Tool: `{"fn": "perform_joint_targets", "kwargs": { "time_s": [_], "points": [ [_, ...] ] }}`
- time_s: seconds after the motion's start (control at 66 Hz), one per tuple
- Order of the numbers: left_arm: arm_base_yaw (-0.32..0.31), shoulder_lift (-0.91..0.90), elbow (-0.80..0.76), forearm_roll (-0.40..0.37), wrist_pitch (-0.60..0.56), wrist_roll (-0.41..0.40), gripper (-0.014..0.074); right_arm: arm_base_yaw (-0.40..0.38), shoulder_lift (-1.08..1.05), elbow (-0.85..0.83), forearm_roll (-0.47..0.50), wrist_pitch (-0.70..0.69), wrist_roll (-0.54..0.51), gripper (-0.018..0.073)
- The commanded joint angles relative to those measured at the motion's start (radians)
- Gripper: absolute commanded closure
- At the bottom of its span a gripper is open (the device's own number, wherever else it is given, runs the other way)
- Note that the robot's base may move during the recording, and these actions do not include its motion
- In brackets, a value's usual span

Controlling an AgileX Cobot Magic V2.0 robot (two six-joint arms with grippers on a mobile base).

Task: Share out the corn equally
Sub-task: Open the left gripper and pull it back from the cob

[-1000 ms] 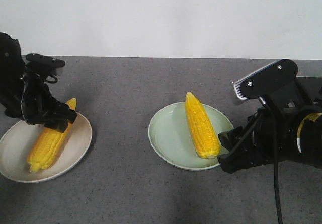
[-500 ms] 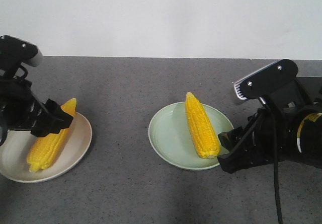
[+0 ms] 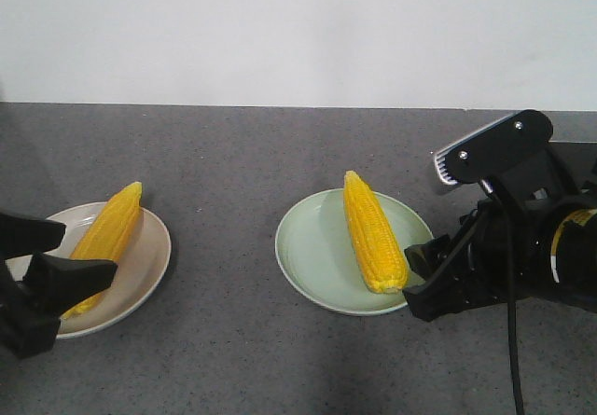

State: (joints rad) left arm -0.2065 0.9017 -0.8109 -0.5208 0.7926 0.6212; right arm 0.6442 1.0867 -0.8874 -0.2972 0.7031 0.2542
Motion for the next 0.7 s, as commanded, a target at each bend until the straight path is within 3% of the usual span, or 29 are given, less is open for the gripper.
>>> {"fn": "perform_joint_targets", "kwargs": {
  "time_s": [0.0, 0.364, 0.682],
  "points": [
    [0.002, -0.075, 0.019, -0.038, -0.071, 0.005, 0.0097, -0.002, -0.019, -0.025, -0.025, -0.052, -0.001, 0.0097],
    [0.002, -0.233, 0.156, -0.038, -0.148, 0.005, 0.0148, -0.002, -0.019, -0.025, -0.024, -0.046, -0.001, 0.0118],
    [0.002, -0.232, 0.167, -0.038, -0.168, 0.005, 0.0385, -0.002, -0.019, -0.025, -0.022, -0.033, -0.001, 0.0356]
  ]
}}
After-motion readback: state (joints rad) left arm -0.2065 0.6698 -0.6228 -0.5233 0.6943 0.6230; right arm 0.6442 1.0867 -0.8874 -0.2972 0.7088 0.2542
